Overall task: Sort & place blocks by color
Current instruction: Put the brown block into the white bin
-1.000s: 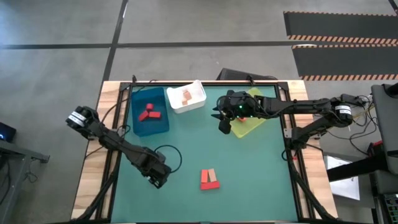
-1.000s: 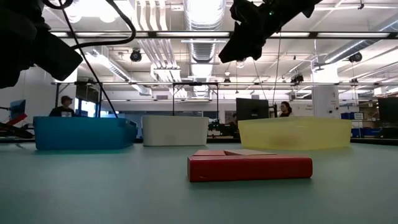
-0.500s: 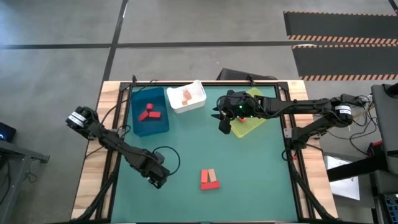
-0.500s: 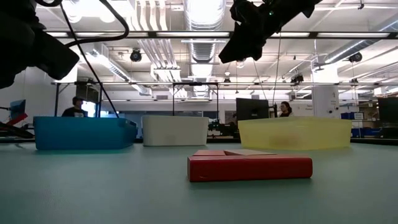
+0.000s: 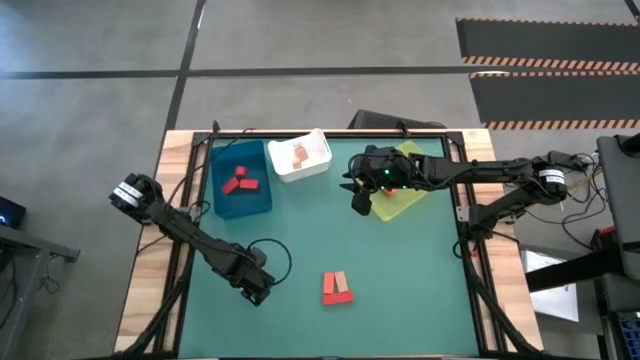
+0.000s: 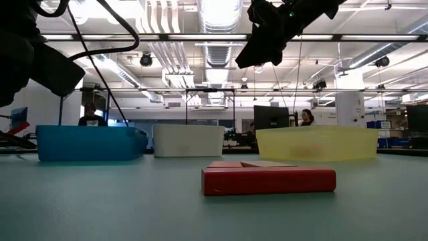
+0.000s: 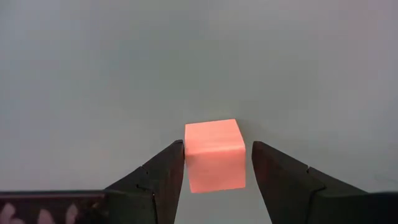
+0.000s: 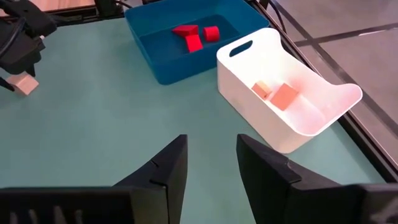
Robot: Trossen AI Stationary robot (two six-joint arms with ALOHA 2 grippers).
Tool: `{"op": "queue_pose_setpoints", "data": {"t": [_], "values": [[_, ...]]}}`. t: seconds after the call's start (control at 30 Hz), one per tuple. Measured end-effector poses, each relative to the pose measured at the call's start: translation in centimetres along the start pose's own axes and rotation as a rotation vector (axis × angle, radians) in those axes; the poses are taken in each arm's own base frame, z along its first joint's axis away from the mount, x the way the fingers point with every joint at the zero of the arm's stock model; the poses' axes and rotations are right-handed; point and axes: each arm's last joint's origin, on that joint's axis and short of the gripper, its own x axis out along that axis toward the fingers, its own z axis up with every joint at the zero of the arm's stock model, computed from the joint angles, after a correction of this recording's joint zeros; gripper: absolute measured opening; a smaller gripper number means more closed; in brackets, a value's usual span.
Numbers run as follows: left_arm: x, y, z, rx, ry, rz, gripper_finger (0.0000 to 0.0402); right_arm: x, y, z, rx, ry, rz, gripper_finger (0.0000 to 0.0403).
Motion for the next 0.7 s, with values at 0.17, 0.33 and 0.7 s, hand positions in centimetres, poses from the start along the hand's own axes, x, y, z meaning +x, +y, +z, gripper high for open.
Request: {"op": "queue_pose_setpoints", "data": {"t": [0.17,0.33,0.7], "values": [[0.18,-0.01,-0.17,0.007,0.002,0.009,0.0173,0.00,0.00,0.00,0.007,0.000,0.000,0.0125],[0.17,-0.09,-0.18,0.010,-0.008,0.002,0.0162,0.03,0.00,-0.08,0.008,0.002,0.000,0.0128],[-0.23,0.11,-0.21,0.027,-0.027,0.009,0.0116,0.17,-0.02,-0.53,0.008,0.016,-0.001,0.0127]]}}
